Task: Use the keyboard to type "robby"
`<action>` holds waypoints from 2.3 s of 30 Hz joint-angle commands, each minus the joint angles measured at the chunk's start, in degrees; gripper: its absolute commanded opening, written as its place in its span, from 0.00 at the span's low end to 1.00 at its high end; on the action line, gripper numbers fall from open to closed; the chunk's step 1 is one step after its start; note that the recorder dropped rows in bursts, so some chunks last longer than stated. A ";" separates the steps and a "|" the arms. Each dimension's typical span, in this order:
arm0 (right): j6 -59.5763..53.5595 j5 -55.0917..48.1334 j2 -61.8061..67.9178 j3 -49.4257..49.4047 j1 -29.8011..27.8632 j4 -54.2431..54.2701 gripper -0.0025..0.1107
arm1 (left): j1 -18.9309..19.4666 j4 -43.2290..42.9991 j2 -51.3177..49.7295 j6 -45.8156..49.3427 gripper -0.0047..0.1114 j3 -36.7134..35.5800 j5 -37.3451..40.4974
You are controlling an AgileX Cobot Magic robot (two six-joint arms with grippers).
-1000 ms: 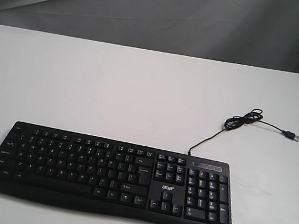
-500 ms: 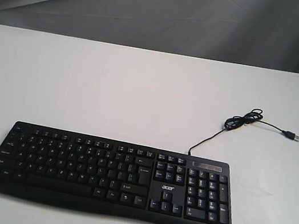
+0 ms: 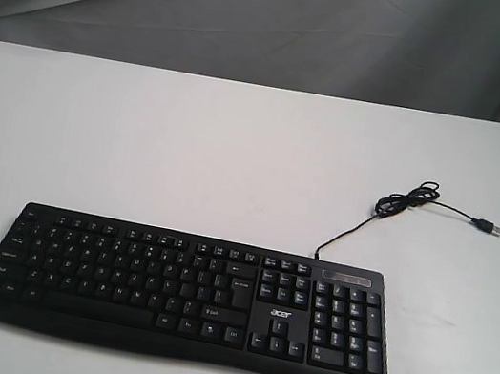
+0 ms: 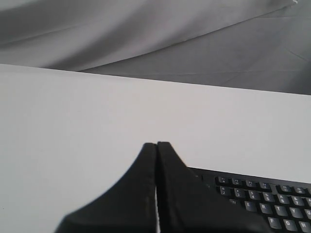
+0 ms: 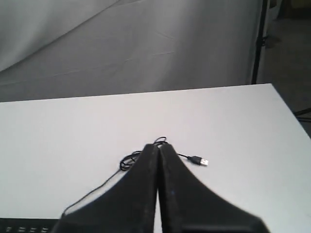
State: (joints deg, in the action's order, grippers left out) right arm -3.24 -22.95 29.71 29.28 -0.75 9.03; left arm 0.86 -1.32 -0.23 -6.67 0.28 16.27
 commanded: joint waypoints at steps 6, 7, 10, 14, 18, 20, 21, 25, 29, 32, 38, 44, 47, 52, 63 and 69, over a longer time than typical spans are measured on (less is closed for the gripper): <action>1.79 -2.67 25.90 15.58 16.00 -2.03 0.02 | -0.20 0.54 0.23 -0.21 0.04 -0.28 -0.14; 1.55 -2.55 28.68 17.32 18.11 -0.75 0.02 | -0.20 0.54 0.23 -0.21 0.04 -0.28 -0.14; -3.75 -1.04 37.13 21.16 23.74 3.13 0.02 | -0.20 0.54 0.23 -0.21 0.04 -0.28 -0.14; -17.51 0.28 48.29 26.93 31.03 15.75 0.02 | -0.20 0.54 0.23 -0.21 0.04 -0.28 -0.14; -28.93 1.35 58.16 32.69 36.99 27.70 0.02 | -0.20 0.54 0.23 -0.21 0.04 -0.28 -0.14; -33.04 2.71 62.62 35.40 39.59 31.29 0.02 | -0.20 0.54 0.23 -0.21 0.04 -0.28 -0.14; -34.20 3.27 64.74 36.74 40.76 31.87 0.02 | -0.20 0.54 0.23 -0.21 0.04 -0.28 -0.14; -37.35 4.54 72.40 41.85 44.45 32.75 0.02 | -0.20 0.54 0.23 -0.21 0.04 -0.28 -0.14; -40.56 5.65 79.03 46.16 46.94 32.75 0.02 | -0.20 0.54 0.23 -0.21 0.04 -0.28 -0.14; -44.80 6.23 83.30 49.10 48.64 33.30 0.02 | -0.20 0.54 0.23 -0.21 0.04 -0.28 -0.14; -48.27 4.66 90.07 54.47 50.33 36.96 0.02 | -0.20 0.54 0.23 -0.21 0.04 -0.28 -0.14; -50.36 4.34 92.73 55.47 51.55 36.97 0.02 | -0.20 0.54 0.23 -0.21 0.04 -0.28 -0.14; -50.93 4.30 93.36 55.47 52.07 37.08 0.02 | -0.20 0.54 0.23 -0.21 0.04 -0.28 -0.14; -51.55 5.94 95.26 55.47 52.06 37.08 0.02 | -0.20 0.54 0.23 -0.21 0.04 -0.28 -0.14; -51.55 8.36 97.38 55.47 52.18 36.85 0.02 | -0.20 0.54 0.23 -0.21 0.04 -0.28 -0.14; -51.55 10.11 97.85 55.47 52.18 36.60 0.02 | -0.20 0.54 0.23 -0.21 0.04 -0.28 -0.14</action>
State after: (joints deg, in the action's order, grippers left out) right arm -54.17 -14.16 127.26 84.42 51.24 45.96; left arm 0.86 -1.32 -0.23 -6.67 0.28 16.27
